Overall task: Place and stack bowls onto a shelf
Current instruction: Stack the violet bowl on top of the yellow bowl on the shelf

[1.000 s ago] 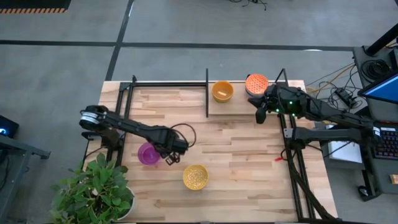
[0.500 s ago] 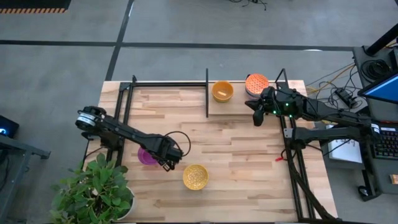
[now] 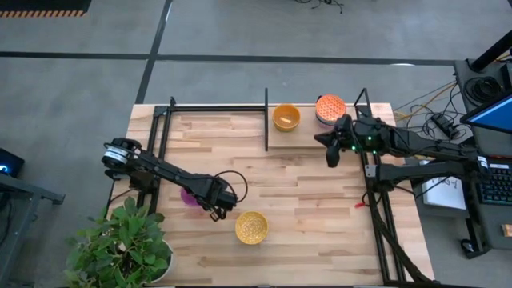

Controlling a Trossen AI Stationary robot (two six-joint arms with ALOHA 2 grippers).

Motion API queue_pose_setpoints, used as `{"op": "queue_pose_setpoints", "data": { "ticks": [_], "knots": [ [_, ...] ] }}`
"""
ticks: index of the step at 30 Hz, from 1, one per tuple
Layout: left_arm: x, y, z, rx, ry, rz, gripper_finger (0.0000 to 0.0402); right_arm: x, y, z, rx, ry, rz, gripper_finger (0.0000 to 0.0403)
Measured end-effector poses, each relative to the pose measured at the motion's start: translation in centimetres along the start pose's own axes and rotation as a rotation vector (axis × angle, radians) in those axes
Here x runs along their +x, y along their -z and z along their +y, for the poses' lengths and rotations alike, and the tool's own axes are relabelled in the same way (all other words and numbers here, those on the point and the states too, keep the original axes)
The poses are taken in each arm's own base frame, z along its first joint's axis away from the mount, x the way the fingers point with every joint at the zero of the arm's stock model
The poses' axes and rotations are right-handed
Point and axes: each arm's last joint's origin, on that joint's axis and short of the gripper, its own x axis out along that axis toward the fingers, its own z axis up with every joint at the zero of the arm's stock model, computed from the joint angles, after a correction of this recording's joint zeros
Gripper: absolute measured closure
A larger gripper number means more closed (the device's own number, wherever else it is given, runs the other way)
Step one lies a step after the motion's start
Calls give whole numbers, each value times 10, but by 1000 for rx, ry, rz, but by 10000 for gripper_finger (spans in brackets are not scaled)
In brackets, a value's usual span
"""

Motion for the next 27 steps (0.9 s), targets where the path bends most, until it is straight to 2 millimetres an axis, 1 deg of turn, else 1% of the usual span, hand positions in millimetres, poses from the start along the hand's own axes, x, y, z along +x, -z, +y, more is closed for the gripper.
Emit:
{"op": "queue_pose_setpoints", "data": {
  "ticks": [4, 7, 9, 13, 20, 24, 27],
  "knots": [
    [-4, -1, 0, 16, -3, 2, 398, -1, 2, 4, -12, -22, 13, 394],
    [-13, -4, -4, 47, 5, -29, 401, -1, 6, 9, -28, -49, 34, 394],
    [-23, -8, -7, 88, 0, -70, 401, -1, 10, 13, -38, -71, 47, 394],
    [-49, -16, -12, 195, -30, -186, 401, -1, 17, 21, -49, -116, 72, 394],
    [-109, -37, -19, 404, -69, -444, 401, -4, 24, 35, -90, -200, 97, 394],
    [-138, -52, -23, 546, -155, -605, 401, -7, 29, 43, -120, -251, 113, 394],
    [-156, -67, -27, 643, -194, -748, 402, -8, 34, 48, -140, -286, 125, 394]
  ]
}}
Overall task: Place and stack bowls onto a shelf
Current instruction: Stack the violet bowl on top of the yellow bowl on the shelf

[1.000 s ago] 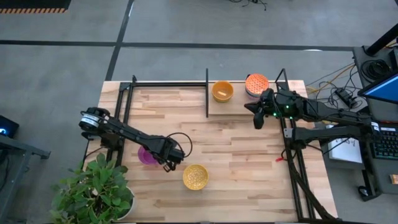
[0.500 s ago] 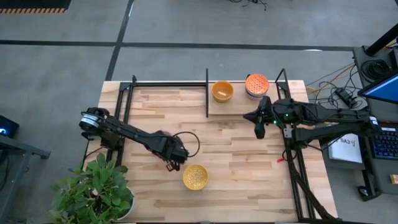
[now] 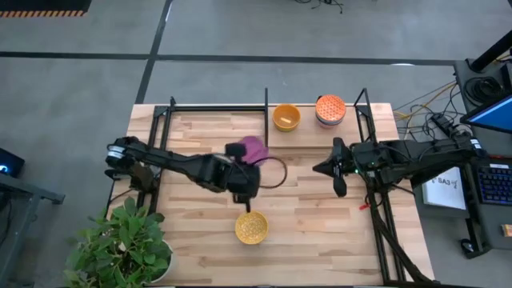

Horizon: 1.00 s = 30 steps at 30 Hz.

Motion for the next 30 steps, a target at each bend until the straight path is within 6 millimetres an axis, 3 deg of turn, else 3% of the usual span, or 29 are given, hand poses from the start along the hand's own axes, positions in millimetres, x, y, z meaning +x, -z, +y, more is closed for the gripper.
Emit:
{"op": "queue_pose_setpoints", "data": {
  "ticks": [8, 18, 27, 30],
  "knots": [
    [15, -39, 46, 173, -73, -236, 402, -5, 12, 8, -32, -70, 0, 394],
    [56, -45, 124, 36, -9, -423, 401, -17, 16, 10, -107, -114, -38, 394],
    [106, -43, 145, 12, -39, -340, 401, -17, 17, 10, -128, -112, -28, 394],
    [117, -51, 151, 25, -51, -327, 401, -17, 17, 10, -132, -111, -27, 394]
  ]
}}
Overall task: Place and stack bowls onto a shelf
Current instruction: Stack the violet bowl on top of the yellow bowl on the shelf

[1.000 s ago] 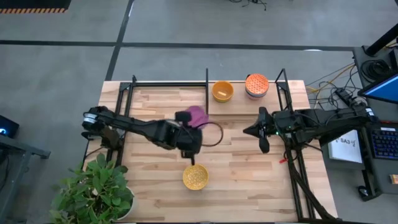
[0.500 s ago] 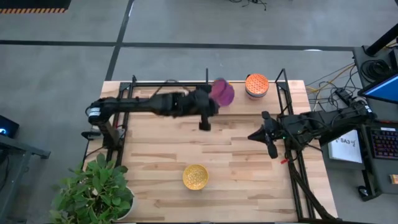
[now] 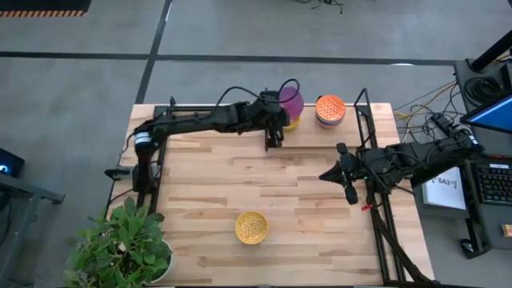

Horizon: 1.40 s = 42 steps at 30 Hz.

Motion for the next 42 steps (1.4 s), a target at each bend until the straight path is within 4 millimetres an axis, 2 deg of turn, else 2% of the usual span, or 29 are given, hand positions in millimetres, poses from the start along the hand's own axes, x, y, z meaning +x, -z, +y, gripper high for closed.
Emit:
{"op": "queue_pose_setpoints", "data": {
  "ticks": [6, 11, 16, 27, 42],
  "knots": [
    [27, -2, 14, 13, 45, 161, 401, 0, 1, 0, 0, 2, 10, 394],
    [46, -2, 18, -3, 98, 293, 401, 0, 1, 0, -4, 3, 13, 394],
    [63, 10, 10, 24, 97, 303, 401, 0, 2, 0, -17, 3, 17, 394],
    [71, 14, 3, 16, 172, 278, 401, 0, 2, 0, -33, 3, 17, 394],
    [77, 20, 18, -13, 134, 261, 401, 0, 1, 0, -32, 3, 15, 394]
  ]
}}
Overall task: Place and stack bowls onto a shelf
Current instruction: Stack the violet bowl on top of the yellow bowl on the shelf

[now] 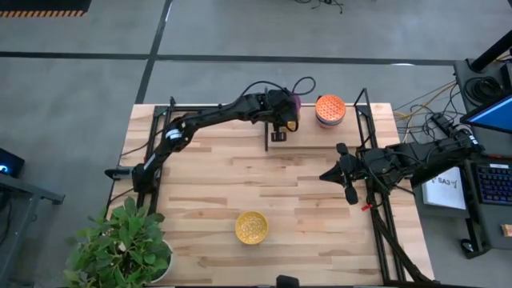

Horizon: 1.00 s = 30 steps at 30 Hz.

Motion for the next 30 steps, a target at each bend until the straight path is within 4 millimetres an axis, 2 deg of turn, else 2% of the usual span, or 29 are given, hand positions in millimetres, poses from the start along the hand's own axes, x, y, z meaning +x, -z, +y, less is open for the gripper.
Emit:
{"op": "queue_pose_setpoints", "data": {
  "ticks": [8, 22, 30],
  "knots": [
    [1, 0, 0, -4, -2, -3, 397, 0, 0, 0, 0, 0, 0, 394],
    [1, 0, 0, -31, -2, -4, 310, 0, 0, 0, -1, 0, 1, 394],
    [1, -1, 1, -81, -7, -14, 311, 0, 0, 0, -3, 0, 1, 394]
  ]
}}
